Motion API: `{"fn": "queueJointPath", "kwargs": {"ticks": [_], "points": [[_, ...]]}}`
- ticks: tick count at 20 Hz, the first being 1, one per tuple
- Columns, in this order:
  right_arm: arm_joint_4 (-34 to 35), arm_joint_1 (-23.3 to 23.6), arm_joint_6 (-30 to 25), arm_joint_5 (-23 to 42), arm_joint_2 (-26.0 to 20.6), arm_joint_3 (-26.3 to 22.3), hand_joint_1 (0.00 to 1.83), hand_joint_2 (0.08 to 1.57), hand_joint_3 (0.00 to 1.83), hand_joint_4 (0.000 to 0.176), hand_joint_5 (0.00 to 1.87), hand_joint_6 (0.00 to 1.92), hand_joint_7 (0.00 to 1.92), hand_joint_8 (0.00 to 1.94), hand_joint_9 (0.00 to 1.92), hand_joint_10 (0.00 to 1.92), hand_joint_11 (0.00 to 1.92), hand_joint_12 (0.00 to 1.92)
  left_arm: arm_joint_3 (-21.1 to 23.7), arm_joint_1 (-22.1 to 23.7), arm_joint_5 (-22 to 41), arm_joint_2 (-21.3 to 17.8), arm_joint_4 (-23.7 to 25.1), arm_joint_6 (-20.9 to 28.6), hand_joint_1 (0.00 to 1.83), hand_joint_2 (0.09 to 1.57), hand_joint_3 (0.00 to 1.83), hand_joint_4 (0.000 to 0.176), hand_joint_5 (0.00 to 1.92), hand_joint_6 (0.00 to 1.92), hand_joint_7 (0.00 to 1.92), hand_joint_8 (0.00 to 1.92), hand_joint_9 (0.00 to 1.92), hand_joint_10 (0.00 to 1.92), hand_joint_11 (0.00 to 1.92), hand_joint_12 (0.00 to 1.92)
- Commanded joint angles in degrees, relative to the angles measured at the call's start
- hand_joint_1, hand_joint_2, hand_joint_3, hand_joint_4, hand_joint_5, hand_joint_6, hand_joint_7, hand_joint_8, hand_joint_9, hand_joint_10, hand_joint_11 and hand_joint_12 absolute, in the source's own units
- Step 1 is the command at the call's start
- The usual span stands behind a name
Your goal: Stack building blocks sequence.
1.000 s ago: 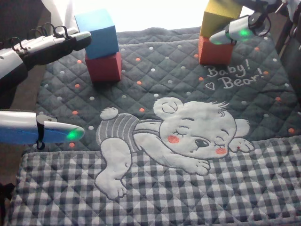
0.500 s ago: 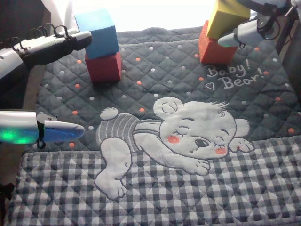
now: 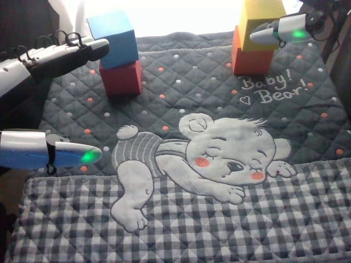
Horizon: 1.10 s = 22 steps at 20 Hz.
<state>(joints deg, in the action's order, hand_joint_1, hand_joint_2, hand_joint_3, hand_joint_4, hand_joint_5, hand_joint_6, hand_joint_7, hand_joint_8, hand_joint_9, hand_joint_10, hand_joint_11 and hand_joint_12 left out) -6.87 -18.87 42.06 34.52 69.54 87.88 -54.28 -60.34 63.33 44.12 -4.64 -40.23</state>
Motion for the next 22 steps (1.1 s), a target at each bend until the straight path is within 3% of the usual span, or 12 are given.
{"fn": "queueJointPath", "kwargs": {"ticks": [1, 4, 5, 7, 9, 11, 13, 14, 15, 18, 19, 22], "points": [[1.44, 0.37, -0.16, 9.30, -1.37, -0.22, 0.95, 0.92, 0.00, 0.157, 0.06, 0.00, 0.24, 0.00, 0.42, 0.00, 0.13, 1.12, -0.30, 0.67, 7.47, 0.07, -0.84, 0.54, 0.82, 0.86, 0.00, 0.062, 0.21, 0.00, 0.12, 0.00, 0.10, 0.00, 0.00, 0.60], [1.59, -0.22, -0.21, 16.72, -5.92, -4.63, 0.83, 0.85, 0.00, 0.176, 0.01, 0.00, 0.13, 0.00, 0.35, 0.02, 0.06, 1.24, -0.40, 0.63, 9.65, 0.07, -1.85, 0.49, 0.77, 0.86, 0.00, 0.044, 0.19, 0.00, 0.10, 0.00, 0.11, 0.00, 0.00, 0.71], [1.76, -1.03, -0.21, 19.95, -7.50, -6.34, 0.80, 0.89, 0.01, 0.169, 0.00, 0.00, 0.07, 0.00, 0.21, 0.00, 0.01, 1.22, -0.41, 0.55, 10.76, 0.07, -2.28, 0.32, 0.81, 0.86, 0.00, 0.066, 0.17, 0.00, 0.08, 0.00, 0.08, 0.00, 0.00, 0.69], [2.31, -4.08, -0.21, 28.16, -11.54, -10.55, 0.71, 0.92, 0.00, 0.166, 0.00, 0.00, 0.02, 0.01, 0.05, 0.02, 0.00, 0.71, -0.23, 0.24, 13.73, 0.05, -3.16, -0.14, 0.77, 0.87, 0.00, 0.077, 0.14, 0.00, 0.07, 0.00, 0.05, 0.00, 0.00, 0.58], [5.17, -12.27, -0.20, 40.65, -16.64, -16.95, 0.69, 0.91, 0.00, 0.132, 0.00, 0.00, 0.02, 0.01, 0.06, 0.02, 0.00, 0.72, 0.84, -0.78, 18.22, 0.00, -4.24, -0.81, 0.89, 0.85, 0.00, 0.085, 0.12, 0.00, 0.04, 0.00, 0.00, 0.00, 0.00, 0.10], [8.91, -21.30, 0.00, 50.33, -18.87, -21.14, 0.70, 0.97, 0.01, 0.166, 0.01, 0.00, 0.07, 0.01, 0.09, 0.02, 0.00, 0.62, 1.69, -1.80, 21.47, 0.17, -5.11, -0.81, 0.74, 0.84, 0.01, 0.096, 0.00, 0.00, 0.00, 0.00, 0.00, 0.00, 0.00, 0.23], [12.43, -30.99, 0.96, 60.34, -20.02, -25.24, 0.73, 1.00, 0.00, 0.131, 0.03, 0.00, 0.11, 0.00, 0.05, 0.01, 0.00, 0.47, 2.33, -3.60, 25.69, 0.86, -6.99, -0.34, 0.53, 0.89, 0.01, 0.042, 0.00, 0.00, 0.00, 0.00, 0.00, 0.00, 0.00, 0.63], [12.88, -33.34, 1.72, 62.64, -20.05, -26.64, 0.73, 1.00, 0.00, 0.125, 0.03, 0.00, 0.12, 0.00, 0.04, 0.00, 0.00, 0.42, 2.34, -4.01, 27.51, 1.16, -7.45, 0.24, 0.51, 0.90, 0.00, 0.039, 0.00, 0.00, 0.00, 0.00, 0.00, 0.00, 0.00, 0.69], [13.11, -36.67, 1.85, 65.88, -20.88, -28.95, 0.87, 0.95, 0.00, 0.104, 0.01, 0.00, 0.06, 0.00, 0.02, 0.00, 0.00, 0.13, 2.39, -4.44, 30.43, 1.45, -7.91, 0.76, 0.32, 1.14, 0.03, 0.077, 0.00, 0.00, 0.00, 0.00, 0.00, 0.00, 0.00, 0.22], [13.33, -39.88, 1.86, 66.43, -21.84, -31.20, 0.80, 0.97, 0.00, 0.126, 0.03, 0.01, 0.05, 0.00, 0.10, 0.00, 0.00, 0.26, 2.50, -4.52, 35.89, 1.74, -8.25, 1.00, 0.03, 1.25, 0.02, 0.087, 0.00, 0.00, 0.00, 0.00, 0.00, 0.00, 0.00, 0.00], [13.06, -39.88, 1.86, 66.43, -21.98, -31.34, 0.73, 0.99, 0.00, 0.112, 0.00, 0.00, 0.05, 0.00, 0.10, 0.00, 0.00, 0.28, 2.37, -3.78, 35.93, 1.60, -8.14, 1.56, 0.01, 1.27, 0.03, 0.051, 0.00, 0.00, 0.00, 0.00, 0.00, 0.00, 0.00, 0.00], [8.60, -36.92, 2.24, 66.47, -24.34, -32.05, 0.58, 1.06, 0.01, 0.163, 0.04, 0.01, 0.00, 0.00, 0.01, 0.00, 0.00, 0.12, 1.50, 1.01, 35.94, 1.27, -5.49, 0.04, 0.22, 1.27, 0.01, 0.102, 0.00, 0.00, 0.00, 0.00, 0.02, 0.01, 0.00, 0.00]]}}
